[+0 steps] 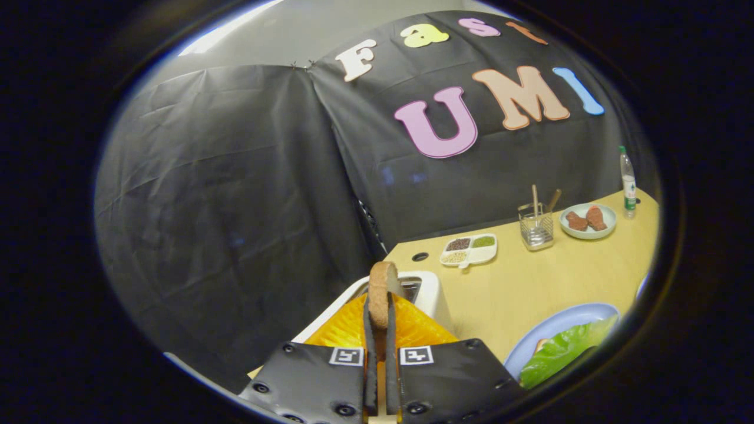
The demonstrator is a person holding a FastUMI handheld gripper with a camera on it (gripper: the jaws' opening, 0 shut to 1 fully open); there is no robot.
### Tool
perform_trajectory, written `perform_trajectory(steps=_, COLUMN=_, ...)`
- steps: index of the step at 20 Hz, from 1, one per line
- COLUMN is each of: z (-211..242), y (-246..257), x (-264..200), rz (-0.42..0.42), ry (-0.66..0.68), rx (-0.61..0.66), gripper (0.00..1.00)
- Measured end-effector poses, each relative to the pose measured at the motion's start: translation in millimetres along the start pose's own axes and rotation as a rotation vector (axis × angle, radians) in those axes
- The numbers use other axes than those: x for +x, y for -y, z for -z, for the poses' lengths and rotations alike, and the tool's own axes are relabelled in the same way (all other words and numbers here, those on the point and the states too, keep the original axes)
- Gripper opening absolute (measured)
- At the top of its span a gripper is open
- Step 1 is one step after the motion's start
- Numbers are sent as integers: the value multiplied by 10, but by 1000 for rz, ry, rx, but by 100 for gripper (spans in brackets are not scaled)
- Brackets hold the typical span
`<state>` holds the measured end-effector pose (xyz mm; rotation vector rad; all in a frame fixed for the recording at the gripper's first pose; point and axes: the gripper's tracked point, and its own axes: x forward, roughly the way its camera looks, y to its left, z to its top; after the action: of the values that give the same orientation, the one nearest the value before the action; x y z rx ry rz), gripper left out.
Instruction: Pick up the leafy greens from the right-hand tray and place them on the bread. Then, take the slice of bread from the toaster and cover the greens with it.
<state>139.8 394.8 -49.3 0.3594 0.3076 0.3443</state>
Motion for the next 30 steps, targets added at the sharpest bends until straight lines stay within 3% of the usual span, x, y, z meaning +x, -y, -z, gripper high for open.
perform_trajectory(steps=8, z=-447, y=-176, x=-346, rz=-43, ry=123, rx=-9, gripper=8)
perform_trajectory(steps=14, z=-951, y=-240, x=-886, rz=-123, ry=281, rx=104, gripper=8)
perform_trajectory(steps=21, z=-1134, y=518, x=-1445, rz=-126, ry=352, rx=308, gripper=8)
perform_trajectory(steps=30, z=-505, y=1872, x=-1651, rz=37, ry=326, rx=525, gripper=8)
